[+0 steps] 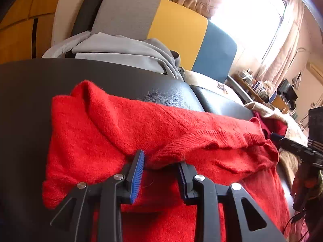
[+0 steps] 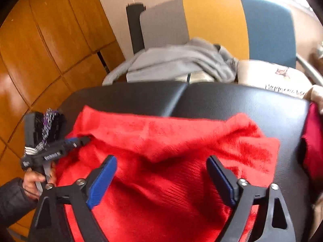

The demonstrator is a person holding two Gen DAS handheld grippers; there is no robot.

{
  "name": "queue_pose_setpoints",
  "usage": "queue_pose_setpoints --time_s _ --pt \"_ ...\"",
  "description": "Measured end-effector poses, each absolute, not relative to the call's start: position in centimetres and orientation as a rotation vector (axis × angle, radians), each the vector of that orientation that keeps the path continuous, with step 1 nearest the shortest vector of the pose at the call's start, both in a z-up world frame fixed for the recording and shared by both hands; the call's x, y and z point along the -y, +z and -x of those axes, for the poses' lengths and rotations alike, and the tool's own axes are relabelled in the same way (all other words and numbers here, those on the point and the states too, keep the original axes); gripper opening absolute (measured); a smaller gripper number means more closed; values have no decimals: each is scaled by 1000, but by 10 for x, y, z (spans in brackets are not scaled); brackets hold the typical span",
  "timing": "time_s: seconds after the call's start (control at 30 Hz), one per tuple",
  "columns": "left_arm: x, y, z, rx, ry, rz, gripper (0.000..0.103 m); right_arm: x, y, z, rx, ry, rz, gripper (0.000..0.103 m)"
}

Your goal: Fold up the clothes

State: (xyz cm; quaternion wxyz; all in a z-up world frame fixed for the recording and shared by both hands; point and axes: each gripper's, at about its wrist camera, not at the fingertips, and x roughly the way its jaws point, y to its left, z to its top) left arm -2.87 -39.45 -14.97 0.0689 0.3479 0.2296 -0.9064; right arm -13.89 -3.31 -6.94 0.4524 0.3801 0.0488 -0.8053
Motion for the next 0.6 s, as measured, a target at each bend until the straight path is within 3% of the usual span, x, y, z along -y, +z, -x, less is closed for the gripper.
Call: queue_pose_setpoints --time_s 0.1,0.3,0.4,0.6 --pt "399 -151 26 -748 -2733 -1029 30 48 -54 133 -95 -1997 -856 103" --pt "409 -153 24 -841 -2743 -1001 30 92 -94 156 -154 -1944 -1066 103" --pt "421 -159 20 -994 -2751 -955 30 89 -114 145 -276 -1983 -936 103" --pt "441 -170 2 -1263 -2702 -822 30 94 -115 140 -339 -2018 -915 103"
